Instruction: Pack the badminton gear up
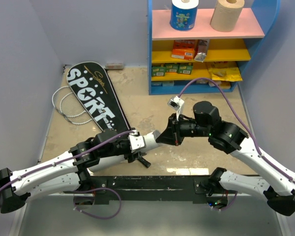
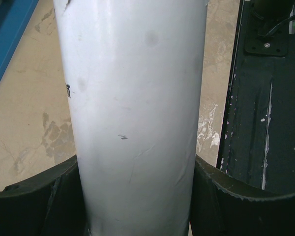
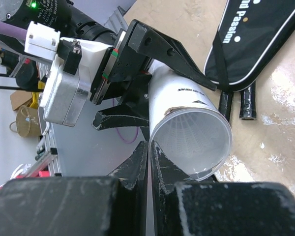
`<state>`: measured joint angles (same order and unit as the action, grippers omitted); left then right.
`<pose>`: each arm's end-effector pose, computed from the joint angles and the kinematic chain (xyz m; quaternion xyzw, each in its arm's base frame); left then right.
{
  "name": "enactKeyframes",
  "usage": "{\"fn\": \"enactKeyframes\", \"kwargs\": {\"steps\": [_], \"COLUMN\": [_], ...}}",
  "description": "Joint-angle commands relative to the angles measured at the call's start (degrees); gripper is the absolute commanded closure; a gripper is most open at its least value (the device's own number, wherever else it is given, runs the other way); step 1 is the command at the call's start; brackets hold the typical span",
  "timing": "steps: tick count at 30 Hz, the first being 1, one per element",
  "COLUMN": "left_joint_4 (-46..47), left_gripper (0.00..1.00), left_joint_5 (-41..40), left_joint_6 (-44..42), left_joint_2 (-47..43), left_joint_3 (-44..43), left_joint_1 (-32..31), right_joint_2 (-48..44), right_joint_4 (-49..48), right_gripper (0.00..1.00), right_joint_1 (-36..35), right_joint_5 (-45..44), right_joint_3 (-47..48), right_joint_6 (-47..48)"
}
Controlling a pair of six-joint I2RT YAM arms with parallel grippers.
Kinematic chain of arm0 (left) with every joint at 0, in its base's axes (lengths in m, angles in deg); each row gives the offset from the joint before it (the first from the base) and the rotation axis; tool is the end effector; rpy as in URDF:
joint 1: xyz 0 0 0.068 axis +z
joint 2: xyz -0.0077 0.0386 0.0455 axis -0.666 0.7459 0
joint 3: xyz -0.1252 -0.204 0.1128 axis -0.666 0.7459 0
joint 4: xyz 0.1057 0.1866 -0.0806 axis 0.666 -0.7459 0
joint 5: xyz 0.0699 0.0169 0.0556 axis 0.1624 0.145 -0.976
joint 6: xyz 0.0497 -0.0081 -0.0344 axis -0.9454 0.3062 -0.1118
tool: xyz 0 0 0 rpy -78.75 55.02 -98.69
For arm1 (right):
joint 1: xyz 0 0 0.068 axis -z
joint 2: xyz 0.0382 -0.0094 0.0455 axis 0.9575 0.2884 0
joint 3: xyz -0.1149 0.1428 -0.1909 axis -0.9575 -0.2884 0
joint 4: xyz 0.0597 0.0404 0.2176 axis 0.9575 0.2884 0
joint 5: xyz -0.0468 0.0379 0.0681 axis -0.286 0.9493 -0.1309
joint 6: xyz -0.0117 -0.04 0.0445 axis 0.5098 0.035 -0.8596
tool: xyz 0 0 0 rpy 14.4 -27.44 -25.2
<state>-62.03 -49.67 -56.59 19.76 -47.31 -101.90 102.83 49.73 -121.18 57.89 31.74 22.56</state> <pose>0.0782 -0.1512 0.2753 0.5194 0.6436 -0.2927 0.4799 0.1017 0.1446 0.3671 -0.2781 0.7728 0.4850 0.3004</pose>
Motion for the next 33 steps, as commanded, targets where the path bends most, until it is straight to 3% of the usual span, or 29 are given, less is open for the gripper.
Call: {"fn": "enactKeyframes", "kwargs": {"steps": [1,16,19,23,27,33], "left_joint_4": [2.56,2.83,2.83,2.91,3.09,3.09], "left_gripper": [1.00,1.00,1.00,1.00,1.00,1.00], "left_joint_5": [1.47,2.17,2.17,2.00,2.17,2.70], "left_joint_6": [0.92,0.83,0.92,0.83,0.83,0.66], "left_joint_2": [-1.39,-1.83,-2.01,-2.36,-2.62,-2.97], "left_joint_3": [-1.08,-0.99,-0.99,-0.99,-0.99,-0.99], "left_joint_1": [-0.24,-0.15,-0.24,-0.24,-0.24,-0.24], "right_joint_2": [-0.36,-1.76,-1.77,-2.90,-3.52,-3.70], "right_joint_4": [-3.33,-10.80,-12.56,-17.39,-26.16,-31.63], "right_gripper": [0.94,0.93,0.88,0.70,0.62,0.56], "right_joint_1": [-0.22,-0.13,-0.13,-0.22,-0.22,-0.22], "right_joint_5": [0.20,3.89,5.12,7.23,8.72,5.22], "right_joint_3": [0.96,-4.84,-6.24,-10.10,-15.98,-18.90], "right_joint_6": [0.02,-3.32,-4.02,-6.56,-11.47,-14.56]}}
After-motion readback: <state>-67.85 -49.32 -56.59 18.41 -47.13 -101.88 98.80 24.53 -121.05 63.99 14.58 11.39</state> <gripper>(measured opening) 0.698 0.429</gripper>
